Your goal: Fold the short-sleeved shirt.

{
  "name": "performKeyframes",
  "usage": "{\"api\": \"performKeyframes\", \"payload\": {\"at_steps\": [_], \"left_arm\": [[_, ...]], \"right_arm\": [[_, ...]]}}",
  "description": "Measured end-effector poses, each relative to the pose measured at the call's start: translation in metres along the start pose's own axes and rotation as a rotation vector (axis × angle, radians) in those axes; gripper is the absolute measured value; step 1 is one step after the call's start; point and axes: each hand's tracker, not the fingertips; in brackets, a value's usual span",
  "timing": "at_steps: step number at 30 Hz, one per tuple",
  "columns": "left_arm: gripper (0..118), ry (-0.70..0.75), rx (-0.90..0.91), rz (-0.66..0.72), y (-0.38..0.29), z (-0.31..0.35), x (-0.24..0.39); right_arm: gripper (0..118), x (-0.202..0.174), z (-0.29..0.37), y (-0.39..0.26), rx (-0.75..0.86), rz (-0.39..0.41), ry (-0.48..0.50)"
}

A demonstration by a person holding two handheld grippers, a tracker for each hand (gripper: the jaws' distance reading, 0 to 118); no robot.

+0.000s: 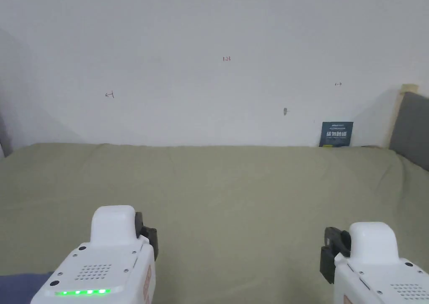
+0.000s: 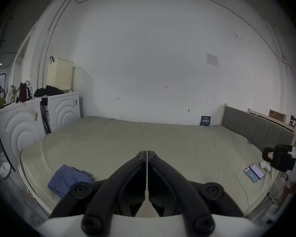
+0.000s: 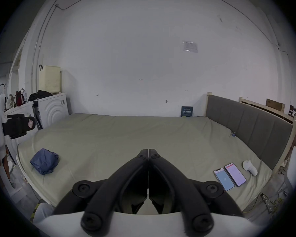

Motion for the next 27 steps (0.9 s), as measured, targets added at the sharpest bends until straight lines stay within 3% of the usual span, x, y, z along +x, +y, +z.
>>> {"api": "performKeyframes", "payload": {"at_steps": [3,4,5,6,7,8,9,10,11,12,21,27], "left_arm": [[5,-0.020,0.006,0.000,0.006,0.003,0.005],[23,-0.025,0.012,-0.014,0.007,0.003,0.007],[82,-0.020,0.017,-0.028,0.008,0.003,0.010],[118,-0.021,0.017,-0.033,0.009,0.001,0.011],[118,-0.016,0.002,-0.030,0.010,-0.005,0.011],[118,0.069,-0.041,-0.054,0.014,0.025,-0.003],[118,-0.024,0.056,-0.052,0.030,0.040,-0.005],[118,0.006,0.029,-0.042,0.037,0.055,-0.012],[118,0.017,0.025,-0.050,0.006,0.002,0.005],[118,0.024,0.023,-0.051,0.003,-0.001,0.004],[118,0.000,-0.010,-0.103,0.008,0.009,0.002],[118,0.013,-0.007,-0.063,0.009,0.006,0.003]], "right_arm": [[2,0.003,0.000,0.007,0.011,-0.034,0.008],[16,0.001,0.002,0.011,0.017,-0.030,0.005],[60,0.000,0.002,0.013,0.025,-0.028,-0.003],[102,0.001,0.001,0.014,0.026,-0.025,-0.010],[118,0.001,-0.002,0.015,0.023,-0.028,-0.027],[118,0.002,-0.004,0.014,0.026,-0.032,-0.023],[118,0.004,0.003,0.015,0.087,-0.045,-0.034],[118,0.005,0.005,0.016,0.055,-0.039,-0.020],[118,0.005,0.005,0.018,0.048,-0.034,-0.021],[118,0.006,0.002,0.016,0.041,-0.024,-0.025],[118,0.004,0.003,0.016,0.049,0.007,-0.035],[118,0.004,0.005,0.021,0.057,0.009,-0.030]]}}
